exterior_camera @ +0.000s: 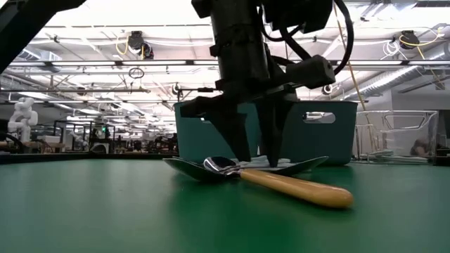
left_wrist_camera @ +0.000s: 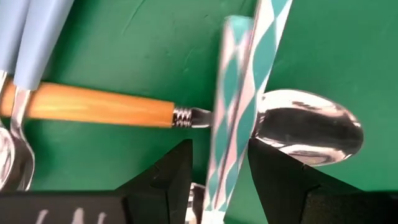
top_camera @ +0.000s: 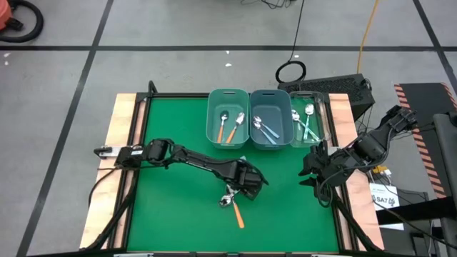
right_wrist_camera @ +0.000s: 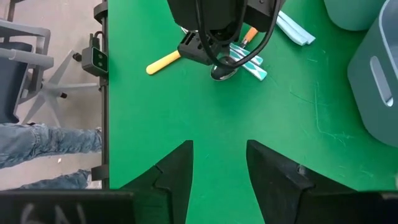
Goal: Sort silverware by color (type)
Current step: Put the green spoon into the transparent bin
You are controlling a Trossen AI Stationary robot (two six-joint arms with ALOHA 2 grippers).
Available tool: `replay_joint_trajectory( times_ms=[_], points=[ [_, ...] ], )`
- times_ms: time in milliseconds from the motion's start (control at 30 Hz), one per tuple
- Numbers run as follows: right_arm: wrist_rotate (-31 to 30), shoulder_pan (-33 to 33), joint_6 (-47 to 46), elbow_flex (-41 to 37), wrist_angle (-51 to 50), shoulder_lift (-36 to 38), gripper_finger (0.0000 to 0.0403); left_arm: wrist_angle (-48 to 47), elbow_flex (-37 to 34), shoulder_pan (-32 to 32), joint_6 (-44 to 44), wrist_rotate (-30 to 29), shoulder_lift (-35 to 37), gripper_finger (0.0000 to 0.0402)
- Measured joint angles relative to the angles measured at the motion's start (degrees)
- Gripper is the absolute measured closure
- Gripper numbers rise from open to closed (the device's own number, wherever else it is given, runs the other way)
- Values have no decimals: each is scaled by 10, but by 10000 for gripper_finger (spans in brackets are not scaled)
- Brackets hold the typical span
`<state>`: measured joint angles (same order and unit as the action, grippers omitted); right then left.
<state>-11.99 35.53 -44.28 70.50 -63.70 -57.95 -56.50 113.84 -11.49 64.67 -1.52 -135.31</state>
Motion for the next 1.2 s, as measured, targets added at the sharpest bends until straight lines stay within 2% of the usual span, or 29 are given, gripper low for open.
replay_joint_trajectory(
  times_ms=[333, 700, 1200],
  points=[
    [0, 0, 6, 0, -5, 0, 257, -7, 12, -5, 25, -12, 3, 243],
    [0, 0, 6, 0, -5, 0, 257, -7, 7, -1, 10, -21, 3, 306],
    [-2, 0, 4, 0, -4, 0, 257, -11, 7, -2, -9, -19, -4, 309]
  ],
)
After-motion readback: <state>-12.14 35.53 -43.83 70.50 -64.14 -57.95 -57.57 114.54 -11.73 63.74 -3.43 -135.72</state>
